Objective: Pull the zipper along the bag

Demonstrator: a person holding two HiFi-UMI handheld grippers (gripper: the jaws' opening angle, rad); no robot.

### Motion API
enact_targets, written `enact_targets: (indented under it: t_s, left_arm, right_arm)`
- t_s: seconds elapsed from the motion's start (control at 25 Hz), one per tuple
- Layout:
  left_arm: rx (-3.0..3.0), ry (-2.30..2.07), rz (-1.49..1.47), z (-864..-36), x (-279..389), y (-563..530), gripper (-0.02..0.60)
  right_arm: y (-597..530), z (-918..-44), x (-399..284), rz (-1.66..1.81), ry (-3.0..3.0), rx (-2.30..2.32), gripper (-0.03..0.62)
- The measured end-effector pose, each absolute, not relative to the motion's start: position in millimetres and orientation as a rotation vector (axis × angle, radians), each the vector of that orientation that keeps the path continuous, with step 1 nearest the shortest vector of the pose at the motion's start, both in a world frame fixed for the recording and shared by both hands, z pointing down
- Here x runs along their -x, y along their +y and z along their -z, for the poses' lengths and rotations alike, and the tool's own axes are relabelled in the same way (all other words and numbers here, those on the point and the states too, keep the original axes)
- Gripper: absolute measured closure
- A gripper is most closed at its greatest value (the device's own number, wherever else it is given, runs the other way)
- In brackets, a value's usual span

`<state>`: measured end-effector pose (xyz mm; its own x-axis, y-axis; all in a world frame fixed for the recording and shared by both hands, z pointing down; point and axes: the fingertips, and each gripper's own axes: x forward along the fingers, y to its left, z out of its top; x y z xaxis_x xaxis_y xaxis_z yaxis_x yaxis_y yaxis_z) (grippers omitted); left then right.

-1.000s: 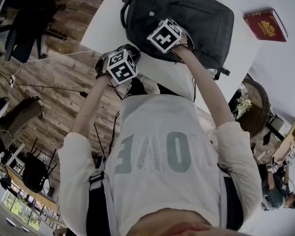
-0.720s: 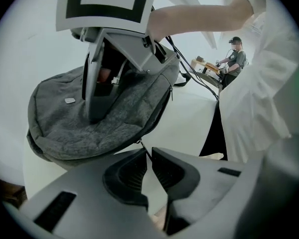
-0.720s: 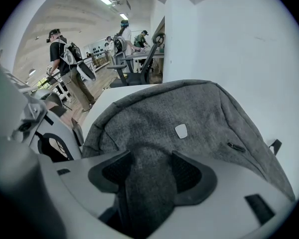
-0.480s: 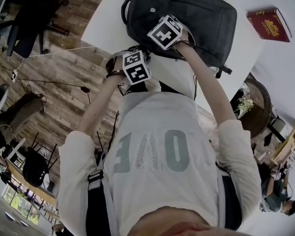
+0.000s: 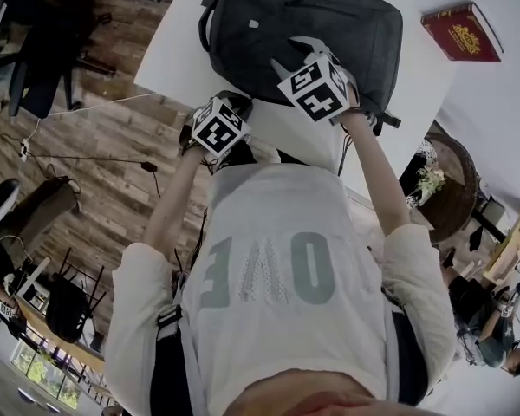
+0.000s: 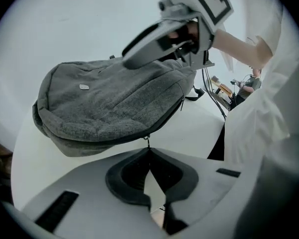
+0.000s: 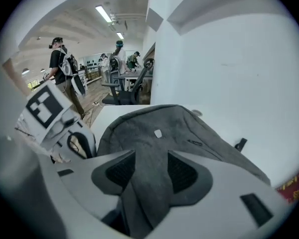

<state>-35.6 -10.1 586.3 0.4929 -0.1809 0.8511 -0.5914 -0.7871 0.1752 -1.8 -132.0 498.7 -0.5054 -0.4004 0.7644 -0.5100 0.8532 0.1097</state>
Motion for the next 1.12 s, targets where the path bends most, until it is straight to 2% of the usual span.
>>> enact_targets:
  t_s: [0.08,0.28,0.56,1.12]
  left_arm:
    - [-2.290,-0.627,-1.221,-586.0,36.1,-10.3,0.554]
    - [-2.293,-0.586,-1.264,-586.9,38.3,-9.0,0.554]
    - [-2.294,-0.540,-1.473,-589.2,31.0,-7.7,0.552]
    - [-2.207,-0.506,-1.307,-583.4,-28.8,11.8,0.552]
  right_arm:
    - [-117.3,-489.6,-35.1,-0.122,-2.134,-0.601,0.353]
    - [-71.2,-506.3,-102.5,-0.114,-2.021,-0.323,0.351]
    - [-71.9,-537.3,-114.8,-0.172,-2.086,-0.308,0.344]
    - [-75.1,-539.4,-108.7,-0.116,-2.077,-0.314,0.347]
